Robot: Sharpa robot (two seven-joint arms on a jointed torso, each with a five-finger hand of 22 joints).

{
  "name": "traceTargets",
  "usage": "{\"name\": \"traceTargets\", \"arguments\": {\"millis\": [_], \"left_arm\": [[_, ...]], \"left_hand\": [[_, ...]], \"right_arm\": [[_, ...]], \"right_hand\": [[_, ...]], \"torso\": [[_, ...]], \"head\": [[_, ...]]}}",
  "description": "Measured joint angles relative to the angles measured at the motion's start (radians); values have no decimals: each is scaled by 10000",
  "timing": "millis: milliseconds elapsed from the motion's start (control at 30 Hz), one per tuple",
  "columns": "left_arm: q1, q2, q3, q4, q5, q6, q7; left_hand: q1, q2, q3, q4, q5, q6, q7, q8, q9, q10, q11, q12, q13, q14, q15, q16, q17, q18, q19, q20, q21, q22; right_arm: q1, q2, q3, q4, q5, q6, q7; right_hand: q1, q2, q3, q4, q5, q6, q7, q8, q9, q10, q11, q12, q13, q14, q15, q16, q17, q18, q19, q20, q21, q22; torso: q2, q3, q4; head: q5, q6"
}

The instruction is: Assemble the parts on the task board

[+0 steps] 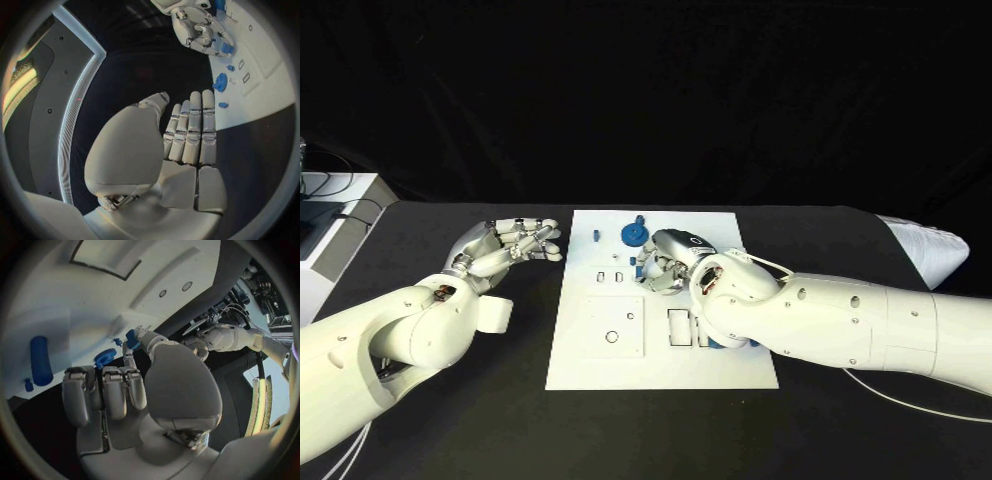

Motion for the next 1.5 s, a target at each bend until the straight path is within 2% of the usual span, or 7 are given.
{"name": "traceTargets", "arguments": {"millis": [333, 1200, 1500], "left_arm": [[0, 3, 0, -6, -3, 2, -33], [-1, 16, 0, -74, -9, 25, -110], [-1, 22, 0, -84, -9, 29, -121]], "left_hand": [[-46, 46, 0, 0, 0, 0, 0, 0, -1, 0, 0, 0, 0, 0, 0, 0, 11, -1, 0, 0, 0, 8], [-46, 45, -1, 0, 0, 0, 0, -39, -3, 0, 0, 0, 0, 0, 0, 0, 19, 0, -36, 37, 37, 18], [-45, 45, -1, -1, 0, 0, 0, -39, 6, 0, 0, 0, 0, 0, 0, 0, 18, -1, -36, 37, 37, 17]], "right_arm": [[-19, 104, -27, -73, -459, 127, -203], [-67, 179, -51, -324, -1069, 240, -275], [-102, 211, -53, -371, -1084, 222, -265]], "right_hand": [[-93, -90, -40, 41, -15, -2, 1, -5, 48, 0, 0, 0, -2, 0, 0, 0, 0, 0, 0, 1, 0, -1], [-158, -105, -41, 41, -55, -61, -10, 20, 16, -1, 1, 0, -5, 0, 0, 0, 0, 1, -1, 1, 0, -3], [-265, -213, -97, 96, -186, -381, 167, -27, -50, -1, 2, -85, -5, 0, 0, 0, 0, 1, -1, 1, -41, -3]], "torso": [[2, 7, -9], [11, 19, -4], [14, 16, -10]], "head": [[17, -35], [69, -71], [87, -112]]}}
